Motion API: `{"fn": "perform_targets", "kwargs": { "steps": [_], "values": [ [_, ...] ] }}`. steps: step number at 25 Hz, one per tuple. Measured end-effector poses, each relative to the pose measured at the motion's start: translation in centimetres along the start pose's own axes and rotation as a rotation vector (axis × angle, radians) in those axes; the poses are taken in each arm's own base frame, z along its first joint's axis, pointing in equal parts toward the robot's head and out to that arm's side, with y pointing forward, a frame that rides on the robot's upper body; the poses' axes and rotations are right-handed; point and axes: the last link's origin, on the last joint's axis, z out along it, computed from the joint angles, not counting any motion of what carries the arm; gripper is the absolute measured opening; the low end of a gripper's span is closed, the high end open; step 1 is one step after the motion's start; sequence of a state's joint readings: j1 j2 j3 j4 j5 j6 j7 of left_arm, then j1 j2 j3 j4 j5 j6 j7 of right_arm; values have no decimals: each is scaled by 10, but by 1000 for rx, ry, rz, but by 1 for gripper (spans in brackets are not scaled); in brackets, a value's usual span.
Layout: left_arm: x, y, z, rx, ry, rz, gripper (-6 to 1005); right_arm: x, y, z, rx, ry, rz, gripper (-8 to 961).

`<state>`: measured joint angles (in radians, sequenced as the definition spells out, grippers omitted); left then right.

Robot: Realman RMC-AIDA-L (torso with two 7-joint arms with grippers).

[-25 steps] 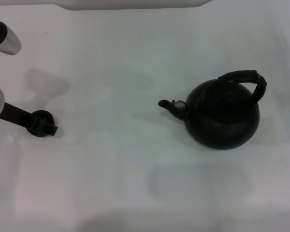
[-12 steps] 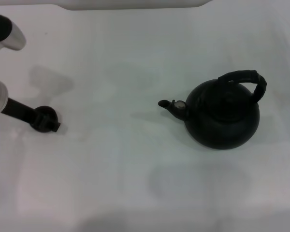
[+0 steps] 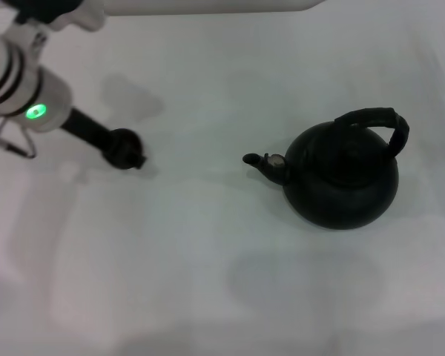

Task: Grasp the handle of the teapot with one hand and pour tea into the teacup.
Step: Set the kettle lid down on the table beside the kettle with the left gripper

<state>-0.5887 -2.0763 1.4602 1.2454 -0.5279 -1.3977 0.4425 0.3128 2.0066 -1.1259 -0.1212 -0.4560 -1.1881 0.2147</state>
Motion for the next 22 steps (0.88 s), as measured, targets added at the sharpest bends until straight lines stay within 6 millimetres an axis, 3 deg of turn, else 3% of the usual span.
{"fn": "perform_targets", "kwargs": {
  "steps": [9,22],
  "values": [
    [33,30,14,-13,-44,95,693,-1,3,0,-8,-9,1,844],
    [35,70,31,-70,-91,169,692,-2,6,1,-20,-13,5,844]
  ]
}}
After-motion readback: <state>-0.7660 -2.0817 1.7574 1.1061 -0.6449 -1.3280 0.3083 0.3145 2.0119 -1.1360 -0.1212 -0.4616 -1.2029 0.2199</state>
